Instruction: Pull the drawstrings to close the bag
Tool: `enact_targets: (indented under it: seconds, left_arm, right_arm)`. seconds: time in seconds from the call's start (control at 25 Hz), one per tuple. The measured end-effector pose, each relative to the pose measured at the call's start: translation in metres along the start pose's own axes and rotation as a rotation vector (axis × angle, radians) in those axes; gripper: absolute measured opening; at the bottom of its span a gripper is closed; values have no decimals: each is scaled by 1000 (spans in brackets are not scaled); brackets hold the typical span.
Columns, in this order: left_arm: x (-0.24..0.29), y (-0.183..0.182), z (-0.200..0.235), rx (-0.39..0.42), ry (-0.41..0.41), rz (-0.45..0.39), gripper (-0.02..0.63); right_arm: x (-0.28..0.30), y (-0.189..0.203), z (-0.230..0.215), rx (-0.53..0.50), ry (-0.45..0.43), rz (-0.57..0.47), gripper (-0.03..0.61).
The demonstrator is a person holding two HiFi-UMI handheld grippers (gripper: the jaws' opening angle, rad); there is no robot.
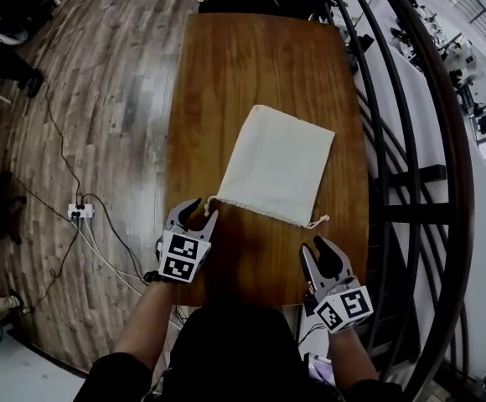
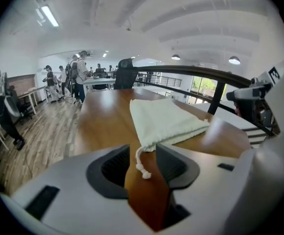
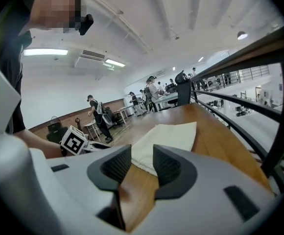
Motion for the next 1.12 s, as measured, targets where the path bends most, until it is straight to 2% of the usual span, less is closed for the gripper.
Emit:
enact_targets:
  seconds: [0.16,0.28,0.44,0.68,0.8,0.96,1.04,1.08,1.12]
  left_arm:
    - [15,4,4,26,-12,63,172]
    - [23,7,4,3,-11,96,172]
    - [31,22,5,-14,-21,180,178]
    - [33,22,3,-53,-38,230,181]
    - [34,20,0,-55,-52,250,178]
    - [33,23,5,-78,-70,263,146]
    - [32,22,9,-95,-82,267,95]
    - [31,22,9,-104,-83,276,46]
    - [30,22,9,-109,-80,288,44]
  right_arm:
    - [2,3,-16,32,18,19,131]
    - [5,3,-24,43,17,24,129]
    - [11,1,-32,50,8,28,127]
    - [17,-4,-41,50,-6,47,118]
    - [16,-2,-53,44,14,58,115]
    - [15,11,-78,9,57,109,112]
    - [11,19,-92,-25,70,157,110]
    - [9,24,-97,-51,69,186,112]
    - [8,29,-102,-82,64,216,112]
Point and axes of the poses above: the fingertips, and each gripper's own axes: x forward along the fingers, z to its left, y out of its underside, the point moved 4 cm from there along -x, backward along the fingers, and after that the axes turned 1 degree about -x, right-handed, at the moved point
